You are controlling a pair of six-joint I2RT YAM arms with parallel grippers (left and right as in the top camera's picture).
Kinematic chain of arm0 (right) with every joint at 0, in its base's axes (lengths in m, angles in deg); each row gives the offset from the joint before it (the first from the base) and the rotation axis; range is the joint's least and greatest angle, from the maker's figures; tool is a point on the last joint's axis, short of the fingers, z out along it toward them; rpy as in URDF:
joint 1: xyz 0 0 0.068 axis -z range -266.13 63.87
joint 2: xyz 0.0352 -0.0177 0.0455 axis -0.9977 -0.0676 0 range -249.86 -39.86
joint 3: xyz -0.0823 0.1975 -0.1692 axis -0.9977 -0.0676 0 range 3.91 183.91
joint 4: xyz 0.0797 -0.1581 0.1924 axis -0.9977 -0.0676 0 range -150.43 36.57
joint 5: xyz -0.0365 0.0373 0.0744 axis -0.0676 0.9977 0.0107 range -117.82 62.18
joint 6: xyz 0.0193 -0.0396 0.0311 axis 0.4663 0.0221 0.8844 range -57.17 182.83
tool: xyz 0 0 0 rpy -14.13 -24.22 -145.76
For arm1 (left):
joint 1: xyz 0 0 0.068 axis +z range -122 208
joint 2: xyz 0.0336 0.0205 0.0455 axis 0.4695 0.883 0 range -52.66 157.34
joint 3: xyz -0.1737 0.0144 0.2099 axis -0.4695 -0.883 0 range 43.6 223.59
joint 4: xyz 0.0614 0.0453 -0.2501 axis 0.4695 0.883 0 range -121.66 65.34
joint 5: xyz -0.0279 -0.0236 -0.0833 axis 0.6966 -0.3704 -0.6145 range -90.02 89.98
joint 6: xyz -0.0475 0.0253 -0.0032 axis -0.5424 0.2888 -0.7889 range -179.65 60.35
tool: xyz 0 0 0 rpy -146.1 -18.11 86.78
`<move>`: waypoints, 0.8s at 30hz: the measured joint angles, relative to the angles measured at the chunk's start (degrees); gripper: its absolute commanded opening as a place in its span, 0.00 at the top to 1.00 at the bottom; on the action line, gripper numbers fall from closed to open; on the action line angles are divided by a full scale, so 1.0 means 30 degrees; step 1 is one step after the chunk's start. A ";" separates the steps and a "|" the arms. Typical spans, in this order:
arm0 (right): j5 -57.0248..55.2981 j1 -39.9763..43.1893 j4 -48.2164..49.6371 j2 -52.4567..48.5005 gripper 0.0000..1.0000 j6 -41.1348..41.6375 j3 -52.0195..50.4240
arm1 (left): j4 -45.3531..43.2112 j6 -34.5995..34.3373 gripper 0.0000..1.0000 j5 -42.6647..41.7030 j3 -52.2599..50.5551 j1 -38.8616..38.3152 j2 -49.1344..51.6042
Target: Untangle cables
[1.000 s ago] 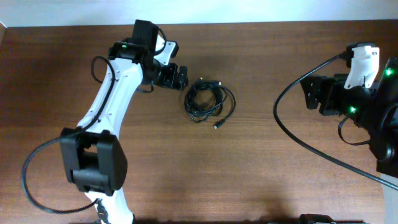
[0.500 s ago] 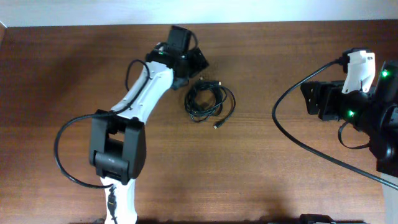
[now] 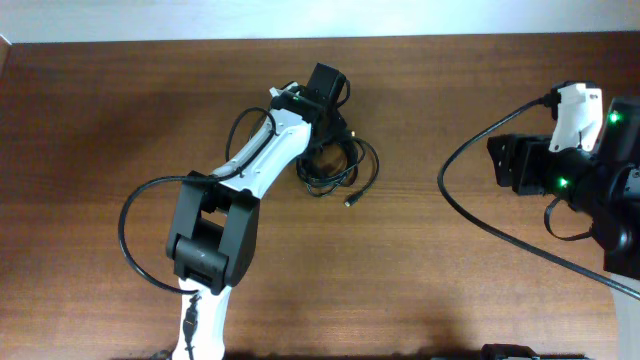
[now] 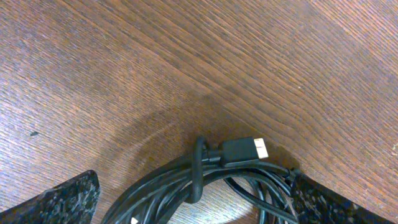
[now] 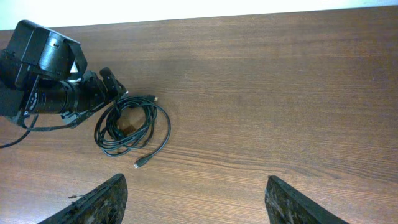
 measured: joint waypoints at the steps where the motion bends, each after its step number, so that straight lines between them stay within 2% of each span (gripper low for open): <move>1: 0.0000 0.0000 0.0000 -0.0051 0.29 -0.0007 0.0000 | -0.0007 0.0007 0.01 -0.0007 0.0000 0.0000 0.0000; 2: 0.0000 0.0000 0.0000 -0.0066 0.29 0.0000 0.0000 | -0.0007 0.0000 0.01 -0.0015 0.0000 0.0000 0.0036; 3: 0.0000 0.0000 0.0000 -0.0073 0.29 0.0000 0.0000 | -0.0007 0.0007 0.23 -0.0015 0.0000 0.0000 0.0197; 4: 0.0000 0.0000 0.0000 -0.0080 0.29 0.0000 0.0000 | 0.0058 -0.0044 0.68 -0.0022 0.0000 -0.0015 0.0612; 5: 0.0000 0.0000 -0.0007 -0.0087 0.29 -0.0007 0.0000 | 0.0189 0.0051 1.00 -0.0022 0.0015 -0.0022 0.0874; 10: 0.0000 0.0000 -0.0036 -0.0357 0.32 0.0000 0.0000 | 0.0168 0.0022 1.00 -0.0226 0.0372 -0.0051 0.1464; 12: 0.0000 0.0000 -0.0138 -0.0780 0.33 -0.0051 0.0000 | 0.1953 0.0452 1.00 -0.0510 0.1421 -0.0058 0.1639; 13: 0.0000 0.0000 -0.0138 -0.1093 0.33 -0.0066 0.0000 | 0.3643 0.0947 1.00 -0.0663 0.2718 -0.0073 0.1785; 16: 0.0364 0.0000 0.0007 -0.1319 0.33 -0.0066 -0.0015 | 0.8109 0.3432 1.00 -0.1311 0.9675 -0.0182 0.1741; 18: 0.2069 -0.0007 0.0590 -0.1319 0.33 -0.0073 -0.0015 | 1.0214 0.5268 1.00 -0.2135 1.3930 -0.0342 0.0984; 21: 0.4663 -0.2557 0.3453 -0.1377 0.37 -0.0845 -0.0015 | 1.2043 0.6958 1.00 -0.4408 1.6626 -0.0379 0.0707; 24: 0.5479 -0.4692 0.5967 -0.1770 0.37 -0.0962 -0.0007 | 1.2109 0.7759 1.00 -0.6200 1.7697 -0.0401 -0.0787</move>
